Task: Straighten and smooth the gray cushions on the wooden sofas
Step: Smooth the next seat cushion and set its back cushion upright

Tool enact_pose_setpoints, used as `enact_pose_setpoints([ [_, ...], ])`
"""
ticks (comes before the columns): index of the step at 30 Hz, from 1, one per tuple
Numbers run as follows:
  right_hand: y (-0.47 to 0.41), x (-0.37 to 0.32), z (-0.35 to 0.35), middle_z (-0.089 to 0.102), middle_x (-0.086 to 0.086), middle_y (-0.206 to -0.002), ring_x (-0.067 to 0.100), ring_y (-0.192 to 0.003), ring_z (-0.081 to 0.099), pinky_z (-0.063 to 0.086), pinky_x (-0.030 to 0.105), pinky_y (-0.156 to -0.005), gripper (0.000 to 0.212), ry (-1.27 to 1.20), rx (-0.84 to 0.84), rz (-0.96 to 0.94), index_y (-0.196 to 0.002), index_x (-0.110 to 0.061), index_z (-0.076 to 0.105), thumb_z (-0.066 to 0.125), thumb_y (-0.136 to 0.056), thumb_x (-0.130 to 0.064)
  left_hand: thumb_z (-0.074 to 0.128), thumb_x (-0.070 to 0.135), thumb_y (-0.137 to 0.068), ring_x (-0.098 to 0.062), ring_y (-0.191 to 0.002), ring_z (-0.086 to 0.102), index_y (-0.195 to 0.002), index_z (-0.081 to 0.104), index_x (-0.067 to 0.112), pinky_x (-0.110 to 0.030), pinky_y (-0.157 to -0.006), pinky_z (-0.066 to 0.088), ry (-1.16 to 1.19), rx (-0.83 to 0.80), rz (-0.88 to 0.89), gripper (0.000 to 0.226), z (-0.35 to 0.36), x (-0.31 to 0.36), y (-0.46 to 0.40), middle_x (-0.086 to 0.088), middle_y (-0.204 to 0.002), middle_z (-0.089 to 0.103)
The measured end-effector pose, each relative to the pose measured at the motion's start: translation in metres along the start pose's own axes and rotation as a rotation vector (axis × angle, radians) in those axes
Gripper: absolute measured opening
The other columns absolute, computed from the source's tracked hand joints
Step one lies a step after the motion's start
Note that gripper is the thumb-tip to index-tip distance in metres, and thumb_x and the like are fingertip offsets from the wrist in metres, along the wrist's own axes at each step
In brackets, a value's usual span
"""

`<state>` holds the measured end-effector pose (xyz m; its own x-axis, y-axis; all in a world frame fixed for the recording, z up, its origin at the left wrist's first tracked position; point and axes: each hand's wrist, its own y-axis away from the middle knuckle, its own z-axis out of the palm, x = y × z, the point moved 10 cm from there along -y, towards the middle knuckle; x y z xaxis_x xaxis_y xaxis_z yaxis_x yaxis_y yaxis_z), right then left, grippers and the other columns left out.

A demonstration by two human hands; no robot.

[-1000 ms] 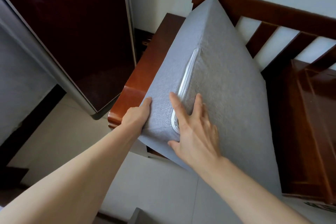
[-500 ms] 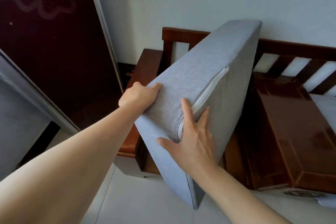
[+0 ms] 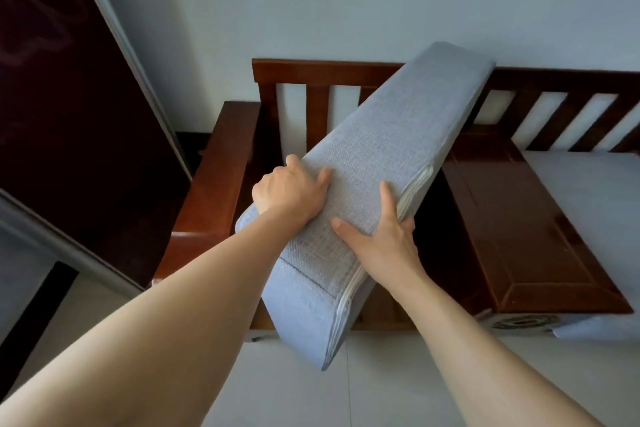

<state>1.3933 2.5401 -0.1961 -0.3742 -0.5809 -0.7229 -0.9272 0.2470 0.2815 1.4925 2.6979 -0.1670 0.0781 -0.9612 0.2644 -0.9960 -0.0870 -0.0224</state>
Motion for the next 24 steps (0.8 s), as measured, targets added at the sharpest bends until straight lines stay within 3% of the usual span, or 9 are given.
enact_pose_setpoints([
  [4,0.001,0.009,-0.003,0.017,0.017,-0.148,0.029,-0.117,0.047,0.037,0.030,-0.088,0.109,-0.059,-0.060,-0.027,-0.148,-0.048,-0.006,0.069,-0.070,-0.065,0.029,0.068,-0.089,-0.033,-0.096,0.059,-0.108,0.049,0.013,-0.037,-0.071,0.035,-0.035,0.042,-0.064,0.062,0.000,-0.004,0.015,-0.009,-0.099,0.064],
  [16,0.027,0.041,-0.009,0.004,0.029,-0.151,0.038,-0.122,0.047,0.037,0.036,-0.105,0.116,0.105,-0.230,-0.201,-0.148,-0.043,-0.013,0.070,-0.070,-0.064,0.031,0.069,-0.089,-0.035,-0.095,0.058,-0.097,0.043,0.014,-0.038,-0.071,0.030,-0.043,0.167,-0.343,0.057,0.001,-0.007,0.105,-0.011,-0.092,0.064],
  [21,0.036,0.045,-0.003,-0.006,0.023,-0.155,0.036,-0.136,0.034,0.033,0.036,-0.110,0.117,0.121,-0.367,-0.294,-0.147,-0.048,-0.010,0.075,-0.068,-0.060,0.031,0.066,-0.091,-0.038,-0.099,0.058,-0.107,0.045,0.011,-0.039,-0.072,0.028,-0.019,0.198,-0.486,0.059,0.002,-0.021,0.152,-0.017,-0.100,0.064],
  [24,0.032,0.042,-0.003,-0.004,0.014,-0.158,0.029,-0.141,0.027,0.027,0.034,-0.112,0.116,0.101,-0.444,-0.341,-0.148,-0.049,-0.004,0.078,-0.067,-0.056,0.031,0.065,-0.091,-0.039,-0.099,0.058,-0.103,0.042,0.010,-0.040,-0.074,0.033,0.009,0.193,-0.535,0.057,0.006,-0.026,0.171,-0.018,-0.101,0.064],
])
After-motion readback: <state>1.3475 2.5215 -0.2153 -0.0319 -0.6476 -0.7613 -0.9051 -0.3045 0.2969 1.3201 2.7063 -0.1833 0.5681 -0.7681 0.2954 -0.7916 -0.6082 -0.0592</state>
